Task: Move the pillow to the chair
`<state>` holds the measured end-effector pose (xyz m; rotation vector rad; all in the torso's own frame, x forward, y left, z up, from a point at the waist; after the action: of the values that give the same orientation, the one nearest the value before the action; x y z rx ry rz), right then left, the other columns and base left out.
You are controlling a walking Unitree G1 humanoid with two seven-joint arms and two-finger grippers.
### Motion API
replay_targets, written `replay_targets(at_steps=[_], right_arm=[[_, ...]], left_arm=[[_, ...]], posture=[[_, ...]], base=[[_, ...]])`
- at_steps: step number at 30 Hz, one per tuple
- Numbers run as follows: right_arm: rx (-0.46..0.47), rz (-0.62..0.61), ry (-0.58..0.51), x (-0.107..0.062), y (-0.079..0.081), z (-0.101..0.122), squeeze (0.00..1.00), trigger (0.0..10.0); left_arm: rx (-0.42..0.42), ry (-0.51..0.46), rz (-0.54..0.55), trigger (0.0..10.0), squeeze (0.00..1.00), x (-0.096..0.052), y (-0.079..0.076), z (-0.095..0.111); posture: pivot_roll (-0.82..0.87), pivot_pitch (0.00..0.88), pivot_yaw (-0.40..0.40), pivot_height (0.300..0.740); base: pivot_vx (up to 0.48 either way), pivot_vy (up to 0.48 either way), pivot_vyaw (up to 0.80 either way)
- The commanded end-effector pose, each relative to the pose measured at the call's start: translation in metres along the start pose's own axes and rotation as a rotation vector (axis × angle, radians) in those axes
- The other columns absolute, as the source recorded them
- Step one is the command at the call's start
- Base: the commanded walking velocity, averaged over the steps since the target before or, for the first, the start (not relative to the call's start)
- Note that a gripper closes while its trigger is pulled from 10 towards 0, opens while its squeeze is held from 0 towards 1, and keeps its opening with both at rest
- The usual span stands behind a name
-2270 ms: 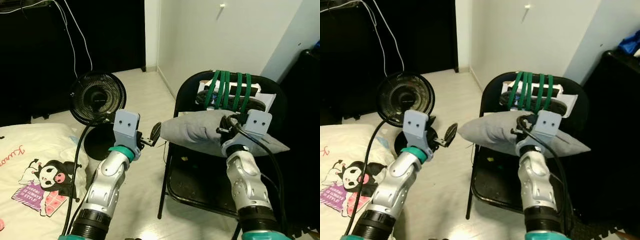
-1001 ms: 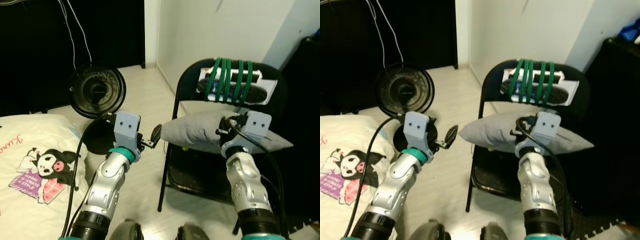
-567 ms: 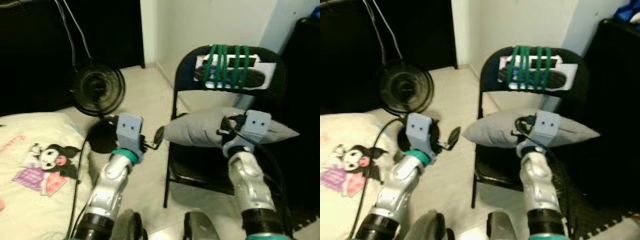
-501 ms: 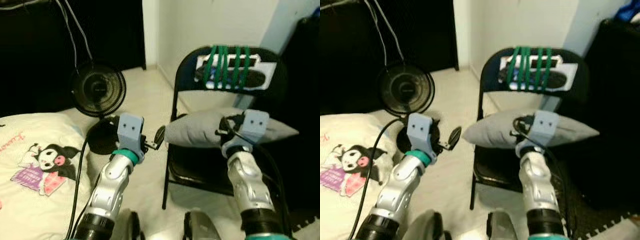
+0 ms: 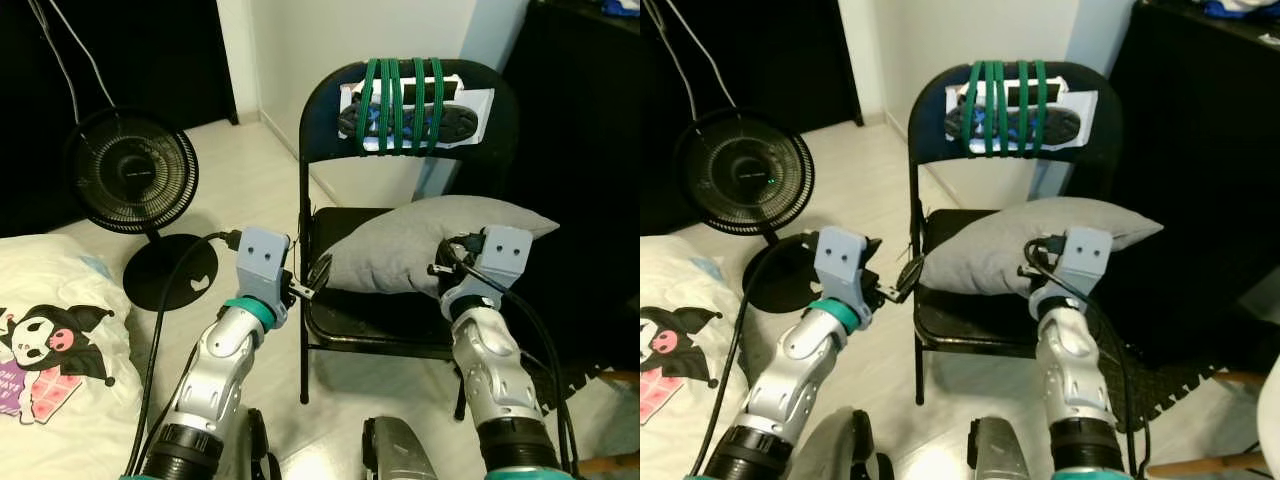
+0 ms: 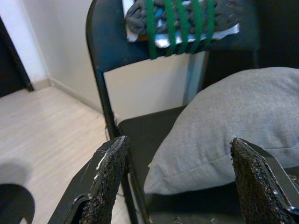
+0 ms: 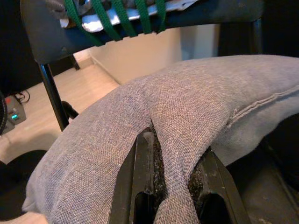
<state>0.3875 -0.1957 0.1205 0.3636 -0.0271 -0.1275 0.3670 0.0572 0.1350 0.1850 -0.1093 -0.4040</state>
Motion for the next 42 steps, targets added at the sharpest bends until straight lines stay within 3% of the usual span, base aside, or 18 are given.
replay_targets(at_steps=[1,10,15,18,22,24,27,29,30,31,32,33,34,42], right_arm=[[-0.009,-0.007,-0.014,0.001,-0.002,0.005,0.00,10.0],[-0.034,0.015,0.054,0.008,-0.002,-0.012,0.00,10.0],[0.023,0.060,0.199,0.010,0.008,-0.046,0.00,10.0],[0.032,0.190,0.335,0.001,0.039,-0.078,0.00,10.0],[0.014,0.227,0.378,-0.004,0.049,-0.090,0.00,10.0],[-0.008,0.236,0.420,-0.011,0.055,-0.106,0.00,10.0],[-0.034,0.233,0.471,-0.019,0.055,-0.122,0.00,10.0],[-0.034,0.233,0.471,-0.019,0.055,-0.122,0.00,10.0],[-0.040,0.241,0.481,-0.022,0.055,-0.126,0.00,10.0],[-0.040,0.241,0.481,-0.022,0.055,-0.126,0.00,10.0],[-0.052,0.243,0.475,-0.023,0.054,-0.126,0.31,10.0],[-0.052,0.243,0.475,-0.023,0.054,-0.126,0.31,10.0],[-0.041,0.249,0.459,-0.023,0.054,-0.124,1.00,10.0],[0.024,0.283,0.371,-0.016,0.057,-0.101,1.00,10.0]], left_arm=[[0.004,0.020,0.003,10.0,0.00,-0.003,0.001,-0.005],[0.011,0.029,-0.002,10.0,0.00,-0.004,0.000,-0.006],[0.034,0.039,-0.009,10.0,0.00,-0.010,0.000,-0.009],[0.047,0.045,0.001,10.0,0.00,-0.016,0.004,-0.009],[0.047,0.036,-0.009,10.0,0.00,-0.019,0.003,-0.008],[0.017,-0.007,-0.072,10.0,0.00,-0.024,-0.008,0.000],[-0.097,-0.061,-0.227,10.0,0.00,-0.033,-0.033,0.012],[-0.097,-0.061,-0.227,10.0,0.00,-0.033,-0.033,0.012],[-0.116,-0.063,-0.295,10.0,0.00,-0.038,-0.042,0.013],[-0.116,-0.063,-0.295,10.0,0.00,-0.038,-0.042,0.013],[-0.078,-0.054,-0.362,10.0,0.00,-0.044,-0.052,0.010],[-0.078,-0.054,-0.362,10.0,0.00,-0.044,-0.052,0.010],[-0.041,-0.041,-0.385,10.0,0.00,-0.046,-0.056,0.006],[0.010,-0.018,-0.319,10.0,0.00,-0.038,-0.044,0.001]], posture=[[-0.02,0.051,0.077,0.634],[-0.02,0.087,0.079,0.604],[0.00,0.122,0.066,0.604],[0.02,0.156,0.046,0.604],[0.03,0.164,0.037,0.604],[0.04,0.170,0.032,0.604],[0.05,0.176,0.030,0.604],[0.05,0.176,0.030,0.604],[0.05,0.177,0.030,0.604],[0.05,0.177,0.030,0.604],[0.04,0.177,0.031,0.604],[0.04,0.177,0.031,0.604],[0.04,0.177,0.031,0.604],[0.03,0.165,0.042,0.604]], base=[[0.000,0.000,0.00],[0.000,0.000,0.00],[0.000,0.000,0.00],[0.000,0.000,0.00],[0.000,0.000,0.00],[0.000,0.000,0.00],[0.000,0.000,0.00],[0.000,0.000,0.00],[0.000,0.000,0.00],[0.000,0.000,0.00],[0.000,0.000,0.00],[0.000,0.000,0.00],[0.000,0.000,0.00],[0.000,0.000,0.00]])
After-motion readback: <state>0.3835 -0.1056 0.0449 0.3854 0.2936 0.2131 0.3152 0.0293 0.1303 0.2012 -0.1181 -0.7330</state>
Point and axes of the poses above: a point about 5 cm out from each wrist's last joint towards the gripper, its own x axis pointing out of the wrist towards the gripper, its own z axis along the axis of the wrist's last joint, y = z × x, the point moved 6 cm from there along x, pointing out of the wrist towards the gripper, and after that the axes turned 12 degrees about x, right-handed, at the moved point
